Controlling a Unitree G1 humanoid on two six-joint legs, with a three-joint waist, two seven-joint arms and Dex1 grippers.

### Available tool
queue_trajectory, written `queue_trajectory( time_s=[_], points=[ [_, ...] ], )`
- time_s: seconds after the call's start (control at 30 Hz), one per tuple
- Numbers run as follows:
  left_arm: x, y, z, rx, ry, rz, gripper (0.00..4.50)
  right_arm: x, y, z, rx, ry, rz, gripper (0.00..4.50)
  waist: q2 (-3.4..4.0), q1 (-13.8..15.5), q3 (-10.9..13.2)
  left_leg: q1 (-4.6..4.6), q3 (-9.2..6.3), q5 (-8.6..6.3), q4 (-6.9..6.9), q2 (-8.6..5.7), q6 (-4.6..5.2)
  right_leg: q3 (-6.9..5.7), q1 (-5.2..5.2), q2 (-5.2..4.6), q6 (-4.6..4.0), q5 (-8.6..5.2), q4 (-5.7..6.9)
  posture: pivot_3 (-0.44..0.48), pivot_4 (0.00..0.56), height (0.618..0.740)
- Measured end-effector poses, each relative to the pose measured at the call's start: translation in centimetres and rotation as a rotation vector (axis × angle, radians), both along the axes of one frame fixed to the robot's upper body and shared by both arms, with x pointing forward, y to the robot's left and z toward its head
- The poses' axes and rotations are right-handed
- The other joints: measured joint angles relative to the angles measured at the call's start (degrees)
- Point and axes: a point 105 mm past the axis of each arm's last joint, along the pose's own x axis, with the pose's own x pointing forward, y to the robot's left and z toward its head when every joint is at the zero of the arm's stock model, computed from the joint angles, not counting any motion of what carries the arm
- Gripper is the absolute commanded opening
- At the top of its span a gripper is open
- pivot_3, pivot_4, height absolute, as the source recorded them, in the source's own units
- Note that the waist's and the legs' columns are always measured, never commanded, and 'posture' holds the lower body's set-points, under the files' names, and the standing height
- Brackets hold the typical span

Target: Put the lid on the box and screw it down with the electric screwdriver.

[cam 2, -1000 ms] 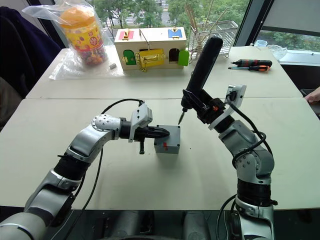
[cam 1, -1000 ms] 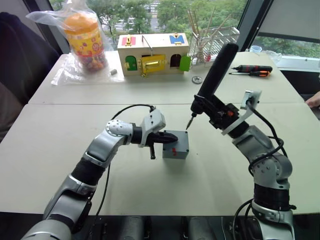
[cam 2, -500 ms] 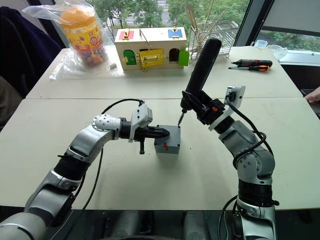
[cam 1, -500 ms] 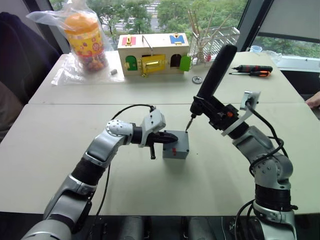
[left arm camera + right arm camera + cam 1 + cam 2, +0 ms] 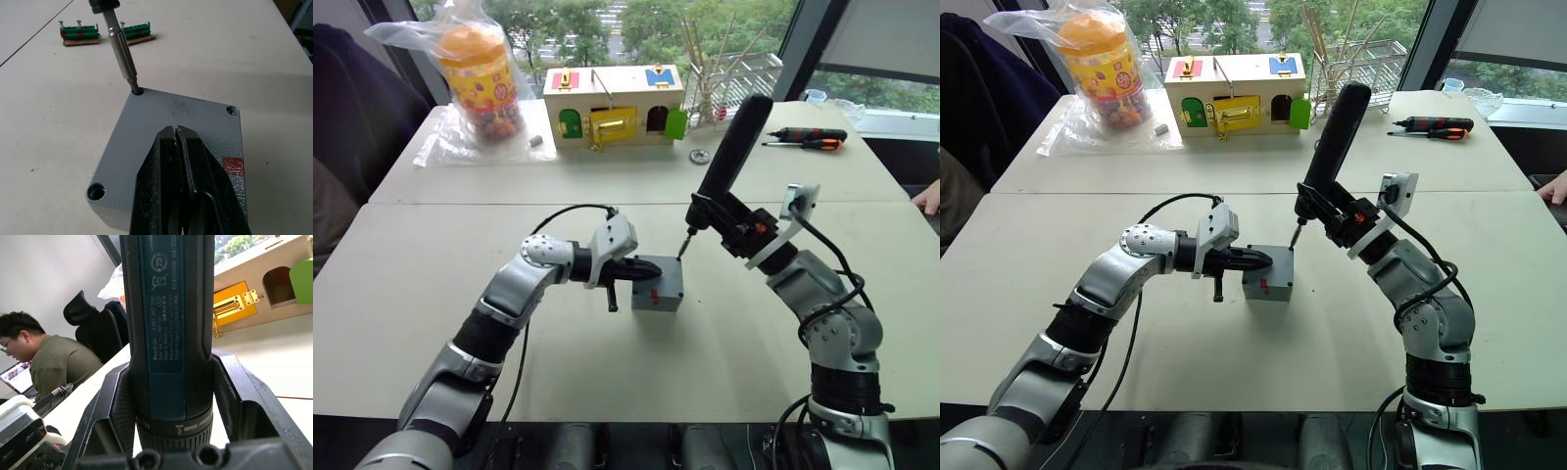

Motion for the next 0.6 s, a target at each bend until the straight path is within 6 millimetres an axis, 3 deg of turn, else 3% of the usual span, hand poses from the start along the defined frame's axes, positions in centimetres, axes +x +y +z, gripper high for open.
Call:
queue_trajectory(
  time_s=[0.6],
  points=[
    [-0.6, 0.2, -0.7, 0.001, -0.002, 0.000, 0.00, -1.5, 2.0, -0.9, -0.204, -0.112, 0.052, 1.81, -0.41, -0.09, -0.44, 0.21, -0.04, -0.01, -0.02, 0.06, 0.02, -0.01, 0.24, 0.01, -0.01, -0.01, -0.14, 0.000, 0.150, 0.705]
  ],
)
